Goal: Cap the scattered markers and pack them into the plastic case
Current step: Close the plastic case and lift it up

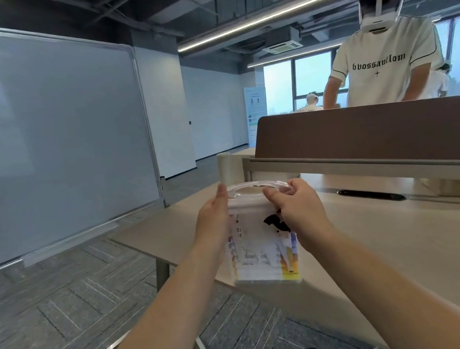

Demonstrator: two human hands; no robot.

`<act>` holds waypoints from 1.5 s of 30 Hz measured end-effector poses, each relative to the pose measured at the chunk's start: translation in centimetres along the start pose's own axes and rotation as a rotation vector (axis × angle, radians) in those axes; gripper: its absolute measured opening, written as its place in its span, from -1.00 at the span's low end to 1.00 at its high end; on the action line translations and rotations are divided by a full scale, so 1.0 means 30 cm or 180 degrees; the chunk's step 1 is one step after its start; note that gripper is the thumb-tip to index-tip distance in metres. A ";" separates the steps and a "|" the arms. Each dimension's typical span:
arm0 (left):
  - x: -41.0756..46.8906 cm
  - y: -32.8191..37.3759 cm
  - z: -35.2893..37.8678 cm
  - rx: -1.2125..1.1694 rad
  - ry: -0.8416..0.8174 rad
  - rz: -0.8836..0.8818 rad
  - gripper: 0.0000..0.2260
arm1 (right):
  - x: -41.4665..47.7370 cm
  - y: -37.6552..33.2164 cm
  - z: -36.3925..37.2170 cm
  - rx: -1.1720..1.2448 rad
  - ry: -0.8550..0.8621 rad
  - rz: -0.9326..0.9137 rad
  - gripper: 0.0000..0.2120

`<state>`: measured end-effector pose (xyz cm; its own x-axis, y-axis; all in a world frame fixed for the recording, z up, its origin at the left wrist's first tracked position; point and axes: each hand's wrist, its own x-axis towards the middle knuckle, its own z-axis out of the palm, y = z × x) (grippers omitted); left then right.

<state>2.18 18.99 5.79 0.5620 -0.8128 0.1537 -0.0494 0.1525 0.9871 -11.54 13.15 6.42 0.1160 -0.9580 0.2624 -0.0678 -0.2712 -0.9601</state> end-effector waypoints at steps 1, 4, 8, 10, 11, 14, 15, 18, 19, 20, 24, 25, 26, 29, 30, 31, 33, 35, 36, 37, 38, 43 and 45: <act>-0.015 0.007 -0.020 0.0037 0.0007 -0.0057 -0.53 | -0.006 -0.005 0.011 0.0134 0.0029 0.0021 -0.62; -0.018 -0.014 -0.128 0.0186 0.0115 -0.0343 -0.48 | -0.029 -0.029 0.067 0.0703 0.0118 0.0167 -0.73; 0.013 -0.061 -0.318 0.0216 0.0567 -0.0457 -0.47 | -0.045 -0.085 0.195 0.1494 0.0216 0.0512 -0.80; -0.010 -0.066 -0.406 -0.0088 0.0551 -0.0425 -0.49 | -0.050 -0.117 0.277 0.1840 0.0204 0.0650 -0.77; -0.030 -0.058 -0.446 -0.0338 0.0439 -0.0418 -0.51 | -0.053 -0.131 0.319 0.1991 0.0168 0.0747 -0.75; -0.057 -0.038 -0.572 -0.0869 0.0120 -0.0503 -0.45 | -0.075 -0.179 0.462 0.2474 -0.0106 0.1092 -0.73; -0.058 -0.031 -0.616 -0.0924 0.0090 -0.0479 -0.47 | -0.087 -0.194 0.513 0.2598 -0.0184 0.1197 -0.77; -0.037 -0.019 -0.755 -0.1045 0.0286 -0.0432 -0.43 | -0.108 -0.213 0.676 0.2835 -0.0539 0.1496 -0.73; -0.024 -0.019 -0.800 -0.1116 0.0373 -0.0438 -0.35 | -0.115 -0.215 0.729 0.2882 -0.0649 0.1601 -0.69; -0.013 -0.018 -0.839 -0.1195 0.0477 -0.0437 -0.33 | -0.122 -0.216 0.780 0.2934 -0.0737 0.1670 -0.68; 0.031 0.003 -0.986 -0.1430 0.1041 -0.0303 -0.56 | -0.153 -0.193 0.963 0.2422 -0.1087 0.1573 -0.72; 0.049 0.002 -1.029 -0.1422 0.1192 -0.0257 -0.58 | -0.157 -0.181 1.002 0.1987 -0.1096 0.1366 -0.70; 0.067 0.000 -1.073 -0.1387 0.1324 -0.0191 -0.58 | -0.157 -0.167 1.039 0.1436 -0.1064 0.1084 -0.68; 0.133 -0.018 -1.196 -0.1135 0.1551 -0.0121 -0.53 | -0.135 -0.132 1.139 0.0415 -0.1062 0.0150 -0.69; 0.159 -0.028 -1.229 -0.1035 0.1646 -0.0119 -0.51 | -0.126 -0.122 1.176 0.0310 -0.1187 -0.0019 -0.65; 0.188 -0.038 -1.261 -0.0886 0.1744 -0.0080 -0.52 | -0.117 -0.112 1.216 0.0269 -0.1340 -0.0087 -0.58; 0.255 -0.064 -1.316 -0.0617 0.1865 0.0018 -0.58 | -0.081 -0.080 1.303 0.0213 -0.1599 -0.0043 -0.44; 0.318 -0.091 -1.364 -0.0220 0.1886 0.0067 -0.68 | -0.035 -0.050 1.390 0.0057 -0.1698 0.0024 -0.37; 0.348 -0.100 -1.383 0.0053 0.1914 0.0115 -0.71 | -0.006 -0.034 1.431 -0.0021 -0.1693 0.0036 -0.36; 0.375 -0.106 -1.398 0.0331 0.2003 0.0164 -0.72 | 0.024 -0.018 1.473 -0.0069 -0.1700 0.0045 -0.35; 0.401 -0.114 -1.411 0.0575 0.2134 0.0188 -0.70 | 0.049 -0.005 1.511 -0.0082 -0.1717 0.0071 -0.34; 0.525 -0.182 -1.479 0.0893 0.2307 0.0077 -0.50 | 0.143 0.054 1.649 0.0076 -0.1793 0.0193 -0.40; 0.563 -0.217 -1.499 0.0992 0.2301 0.0018 -0.57 | 0.180 0.076 1.681 0.0056 -0.1778 0.0179 -0.41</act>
<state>49.11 29.57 -0.08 0.9534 -0.2288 0.1966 -0.2231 -0.0960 0.9701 38.89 12.07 0.78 0.6203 -0.7745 0.1244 -0.0731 -0.2149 -0.9739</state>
